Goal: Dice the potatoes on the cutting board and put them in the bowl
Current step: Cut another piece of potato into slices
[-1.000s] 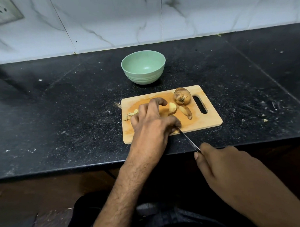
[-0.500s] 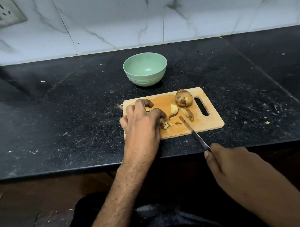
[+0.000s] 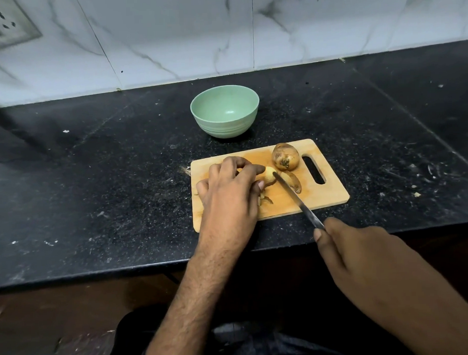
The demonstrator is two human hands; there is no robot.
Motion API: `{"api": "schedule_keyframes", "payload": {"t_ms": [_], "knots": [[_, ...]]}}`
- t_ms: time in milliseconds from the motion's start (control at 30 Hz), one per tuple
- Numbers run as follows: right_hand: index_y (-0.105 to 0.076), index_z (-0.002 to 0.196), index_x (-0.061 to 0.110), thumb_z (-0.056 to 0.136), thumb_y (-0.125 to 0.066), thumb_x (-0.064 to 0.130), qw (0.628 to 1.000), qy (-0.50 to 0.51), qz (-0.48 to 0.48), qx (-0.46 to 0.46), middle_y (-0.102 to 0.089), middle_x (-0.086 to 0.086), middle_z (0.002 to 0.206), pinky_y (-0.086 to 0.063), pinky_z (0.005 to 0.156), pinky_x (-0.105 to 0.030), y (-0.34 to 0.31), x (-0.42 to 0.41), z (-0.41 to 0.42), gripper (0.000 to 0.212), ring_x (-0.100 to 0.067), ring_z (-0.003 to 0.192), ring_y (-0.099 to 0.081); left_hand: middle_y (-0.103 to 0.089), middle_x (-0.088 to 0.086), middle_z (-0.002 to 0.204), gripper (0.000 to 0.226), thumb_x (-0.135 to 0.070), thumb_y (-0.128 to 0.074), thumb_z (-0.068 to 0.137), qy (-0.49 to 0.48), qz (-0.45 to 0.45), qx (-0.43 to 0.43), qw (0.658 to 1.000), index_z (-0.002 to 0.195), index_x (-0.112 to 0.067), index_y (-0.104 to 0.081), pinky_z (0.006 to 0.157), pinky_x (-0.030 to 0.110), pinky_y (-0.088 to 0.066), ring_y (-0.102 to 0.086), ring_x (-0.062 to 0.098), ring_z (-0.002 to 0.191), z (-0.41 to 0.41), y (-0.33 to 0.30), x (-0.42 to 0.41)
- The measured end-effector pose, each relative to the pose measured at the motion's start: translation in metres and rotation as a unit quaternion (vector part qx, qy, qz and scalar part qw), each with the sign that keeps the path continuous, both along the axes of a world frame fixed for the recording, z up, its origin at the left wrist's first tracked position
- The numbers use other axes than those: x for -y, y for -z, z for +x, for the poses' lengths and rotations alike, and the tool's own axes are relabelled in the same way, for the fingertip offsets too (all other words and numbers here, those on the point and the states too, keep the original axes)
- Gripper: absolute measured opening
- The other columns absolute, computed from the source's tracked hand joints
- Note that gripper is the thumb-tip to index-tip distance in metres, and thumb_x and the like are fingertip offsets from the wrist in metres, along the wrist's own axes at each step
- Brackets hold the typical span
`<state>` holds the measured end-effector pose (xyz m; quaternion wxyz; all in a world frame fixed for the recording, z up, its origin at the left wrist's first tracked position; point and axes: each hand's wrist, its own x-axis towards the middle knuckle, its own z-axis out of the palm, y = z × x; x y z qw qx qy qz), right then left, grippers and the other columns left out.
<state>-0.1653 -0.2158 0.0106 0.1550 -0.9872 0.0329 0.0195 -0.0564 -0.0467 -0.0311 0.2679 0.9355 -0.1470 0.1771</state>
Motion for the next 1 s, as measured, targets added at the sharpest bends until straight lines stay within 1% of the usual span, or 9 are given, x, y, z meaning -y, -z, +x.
{"api": "schedule_keyframes", "payload": {"t_ms": [100,167,267,333,433,533,633,867,1000], "knots": [[-0.036,0.079,0.029,0.101,-0.02,0.051,1.0,-0.001,0.018,0.001,-0.055,0.004,0.062,-0.048,0.055,-0.027,0.005,0.002,0.005,0.035,-0.008,0.053,-0.055,-0.055,-0.012,0.122,0.027,-0.035,-0.056,0.098,-0.002,0.019,-0.017,1.0,0.125,-0.033,-0.062,0.089,0.036,-0.027,-0.043,0.012,0.113,0.009,-0.003,0.004],[-0.035,0.077,0.029,0.102,-0.021,0.049,1.0,0.002,0.017,-0.003,-0.055,0.004,0.063,-0.049,0.055,-0.028,0.009,0.003,0.007,0.035,-0.008,0.052,-0.055,-0.057,-0.011,0.123,0.032,-0.039,-0.056,0.098,-0.006,0.025,-0.048,0.998,0.13,-0.032,-0.059,0.092,0.038,-0.028,-0.045,0.013,0.114,0.015,-0.006,0.009],[-0.036,0.077,0.028,0.103,-0.022,0.048,0.999,0.01,0.03,-0.003,-0.056,0.003,0.062,-0.052,0.056,-0.03,0.008,0.004,0.01,0.035,-0.006,0.046,-0.054,-0.056,-0.01,0.125,0.04,-0.043,-0.057,0.097,0.013,0.079,-0.084,0.993,0.135,-0.033,-0.055,0.095,0.04,-0.029,-0.044,0.014,0.115,0.025,-0.009,0.02],[-0.036,0.077,0.027,0.103,-0.023,0.047,0.999,0.012,0.034,-0.009,-0.057,0.003,0.062,-0.054,0.057,-0.031,0.007,0.004,0.011,0.035,-0.005,0.044,-0.053,-0.053,-0.007,0.123,0.037,-0.041,-0.057,0.097,0.029,0.119,-0.096,0.988,0.133,-0.034,-0.056,0.097,0.042,-0.029,-0.044,0.015,0.117,0.031,-0.011,0.024],[-0.038,0.079,0.028,0.103,-0.022,0.047,0.999,0.007,0.037,-0.021,-0.059,0.002,0.063,-0.056,0.057,-0.03,0.006,0.004,0.011,0.035,-0.006,0.045,-0.056,-0.048,-0.008,0.117,0.033,-0.041,-0.058,0.096,0.043,0.13,-0.122,0.983,0.128,-0.034,-0.056,0.099,0.043,-0.03,-0.043,0.015,0.116,0.038,-0.015,0.022],[-0.037,0.078,0.03,0.104,-0.022,0.047,0.999,0.007,0.035,-0.031,-0.059,0.001,0.062,-0.054,0.053,-0.025,0.003,0.008,0.01,0.035,-0.005,0.041,-0.055,-0.048,-0.008,0.119,0.035,-0.05,-0.061,0.092,0.049,0.152,-0.136,0.978,0.123,-0.034,-0.056,0.1,0.043,-0.03,-0.041,0.016,0.117,0.046,-0.022,0.02],[-0.038,0.078,0.029,0.104,-0.023,0.048,0.998,0.008,0.042,-0.043,-0.058,0.001,0.063,-0.053,0.052,-0.024,0.001,0.009,0.008,0.035,-0.005,0.041,-0.055,-0.049,-0.006,0.12,0.043,-0.062,-0.061,0.087,0.037,0.175,-0.144,0.973,0.117,-0.031,-0.058,0.101,0.044,-0.031,-0.04,0.017,0.118,0.049,-0.027,0.019],[-0.039,0.078,0.029,0.103,-0.025,0.048,0.997,0.013,0.051,-0.05,-0.059,0.001,0.063,-0.056,0.056,-0.029,-0.001,0.011,0.006,0.035,-0.006,0.044,-0.057,-0.048,-0.006,0.12,0.046,-0.061,-0.059,0.089,0.021,0.157,-0.118,0.98,0.122,-0.03,-0.056,0.094,0.042,-0.029,-0.038,0.018,0.116,0.017,-0.016,0.027],[-0.038,0.078,0.028,0.103,-0.025,0.047,0.998,0.017,0.039,-0.052,-0.059,0.002,0.064,-0.056,0.058,-0.03,0.001,0.009,0.009,0.035,-0.006,0.045,-0.056,-0.047,-0.009,0.119,0.043,-0.058,-0.059,0.09,0.026,0.136,-0.127,0.982,0.124,-0.032,-0.056,0.091,0.039,-0.027,-0.036,0.015,0.112,0.008,-0.013,0.023]]}}
